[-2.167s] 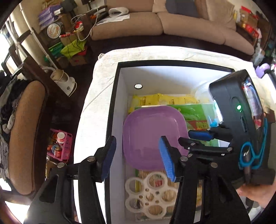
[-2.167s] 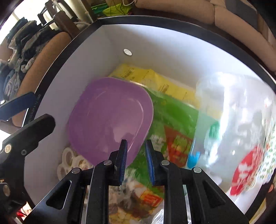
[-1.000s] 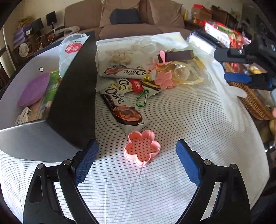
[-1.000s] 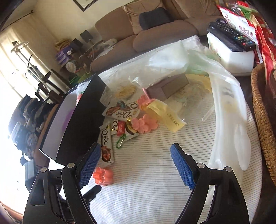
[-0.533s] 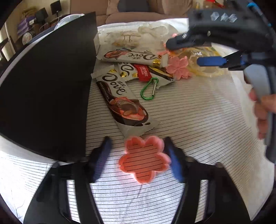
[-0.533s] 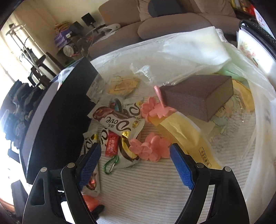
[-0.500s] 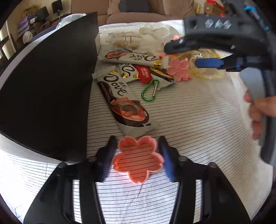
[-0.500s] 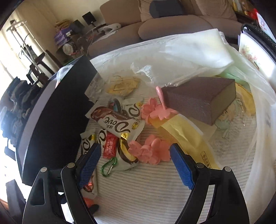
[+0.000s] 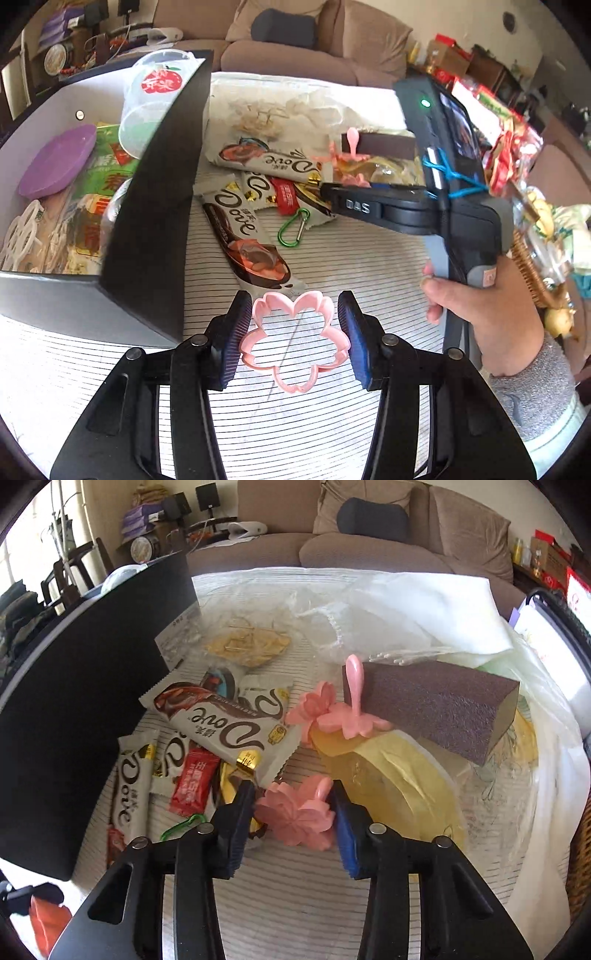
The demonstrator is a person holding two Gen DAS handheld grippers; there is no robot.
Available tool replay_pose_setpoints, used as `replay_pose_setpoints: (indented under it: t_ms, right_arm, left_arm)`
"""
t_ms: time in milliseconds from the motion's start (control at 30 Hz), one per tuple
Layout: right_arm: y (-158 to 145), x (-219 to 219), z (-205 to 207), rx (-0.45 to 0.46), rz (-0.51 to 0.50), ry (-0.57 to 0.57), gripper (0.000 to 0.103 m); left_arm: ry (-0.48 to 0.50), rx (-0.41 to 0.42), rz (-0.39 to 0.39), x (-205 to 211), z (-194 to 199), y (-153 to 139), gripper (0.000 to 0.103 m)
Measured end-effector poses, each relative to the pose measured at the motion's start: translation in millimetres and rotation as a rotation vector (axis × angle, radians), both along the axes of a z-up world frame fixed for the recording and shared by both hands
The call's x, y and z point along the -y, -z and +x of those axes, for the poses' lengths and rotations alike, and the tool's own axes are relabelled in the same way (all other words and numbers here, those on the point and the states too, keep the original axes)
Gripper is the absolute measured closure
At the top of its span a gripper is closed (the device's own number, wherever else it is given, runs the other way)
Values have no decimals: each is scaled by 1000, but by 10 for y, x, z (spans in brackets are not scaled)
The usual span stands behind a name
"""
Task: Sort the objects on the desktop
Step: 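Carry the pink cutter into the box onto the purple bowl and release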
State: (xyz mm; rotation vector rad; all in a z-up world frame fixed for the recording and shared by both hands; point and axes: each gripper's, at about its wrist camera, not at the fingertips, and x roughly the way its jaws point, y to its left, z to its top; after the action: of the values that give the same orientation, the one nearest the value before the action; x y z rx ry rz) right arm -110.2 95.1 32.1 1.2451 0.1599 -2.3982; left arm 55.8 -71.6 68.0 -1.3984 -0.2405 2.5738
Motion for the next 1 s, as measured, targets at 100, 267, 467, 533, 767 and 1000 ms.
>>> replay_pose_setpoints:
  t_ms: [100,267,467,533,767,1000]
  right_arm:
    - [-133,-165,84,10,-65,7,62]
    - [-529,-399,303,-14,-180,-2,62]
    - [-1030,-225,549,-58,-262,-54,62]
    - [-1162,-130,600,-50,-314,-76,62]
    - [-1621,342,665,-45,-386,-169,62]
    - [-1901,1382,163,41,-387,-282,62]
  left_arm:
    - [-9,0,30,89,-9,-54,57]
    - [-7,-32,86,209,-43,-208,57]
    - [-1,-57,207,472,-12,-491,57]
    - [0,-61,265,653,22,-660,57]
    - [-71,-141,236,1527,-217,-1409,57]
    - [-252,-78,14,2402,-1037,-1364,57]
